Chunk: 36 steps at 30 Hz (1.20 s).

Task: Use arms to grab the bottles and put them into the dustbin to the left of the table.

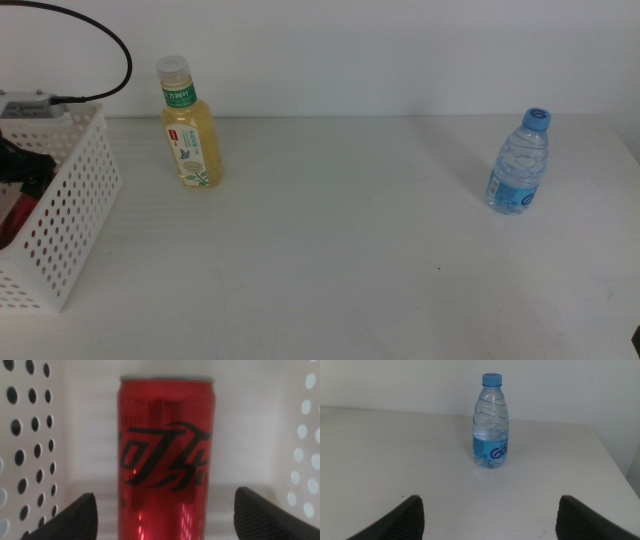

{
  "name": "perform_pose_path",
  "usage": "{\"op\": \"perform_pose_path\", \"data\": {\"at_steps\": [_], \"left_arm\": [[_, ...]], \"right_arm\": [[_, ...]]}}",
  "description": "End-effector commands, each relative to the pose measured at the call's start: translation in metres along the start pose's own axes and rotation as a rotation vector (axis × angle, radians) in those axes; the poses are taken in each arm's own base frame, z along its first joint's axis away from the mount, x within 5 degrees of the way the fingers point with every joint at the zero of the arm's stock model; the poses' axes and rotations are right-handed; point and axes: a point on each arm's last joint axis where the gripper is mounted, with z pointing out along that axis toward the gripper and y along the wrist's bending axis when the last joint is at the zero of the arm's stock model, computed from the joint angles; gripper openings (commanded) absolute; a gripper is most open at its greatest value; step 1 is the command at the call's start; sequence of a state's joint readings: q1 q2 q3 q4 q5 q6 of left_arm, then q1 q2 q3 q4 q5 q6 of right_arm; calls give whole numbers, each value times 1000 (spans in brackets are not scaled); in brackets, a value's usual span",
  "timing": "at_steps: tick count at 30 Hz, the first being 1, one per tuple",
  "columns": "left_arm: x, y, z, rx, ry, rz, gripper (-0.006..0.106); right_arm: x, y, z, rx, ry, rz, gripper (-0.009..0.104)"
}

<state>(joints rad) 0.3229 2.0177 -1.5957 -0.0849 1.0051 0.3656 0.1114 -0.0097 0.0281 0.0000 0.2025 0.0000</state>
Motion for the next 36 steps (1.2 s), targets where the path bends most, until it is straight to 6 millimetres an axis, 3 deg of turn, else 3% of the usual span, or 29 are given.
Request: {"op": "perform_pose_path", "data": {"at_steps": [1,6,9,14,20,29,36], "left_arm": [[-6,-3,-39,-15,-100,1,90],[-4,-7,-61,-12,-131,-31,90],[-2,-14,-91,11,-215,-47,90],[6,-41,-145,7,-353,-25,90],[27,-88,-184,0,-542,49,90],[76,-149,-203,72,-755,160,86],[113,-172,-185,129,-941,184,81]], "right_arm": [[-11,0,-3,7,-111,-12,70],[-11,0,-3,7,-111,-12,70],[-11,0,-3,7,-111,-12,70],[-11,0,-3,7,-111,-12,70],[-11,0,-3,7,-111,-12,70],[-11,0,-3,7,-111,-12,70],[-11,0,-3,7,-111,-12,70]]}}
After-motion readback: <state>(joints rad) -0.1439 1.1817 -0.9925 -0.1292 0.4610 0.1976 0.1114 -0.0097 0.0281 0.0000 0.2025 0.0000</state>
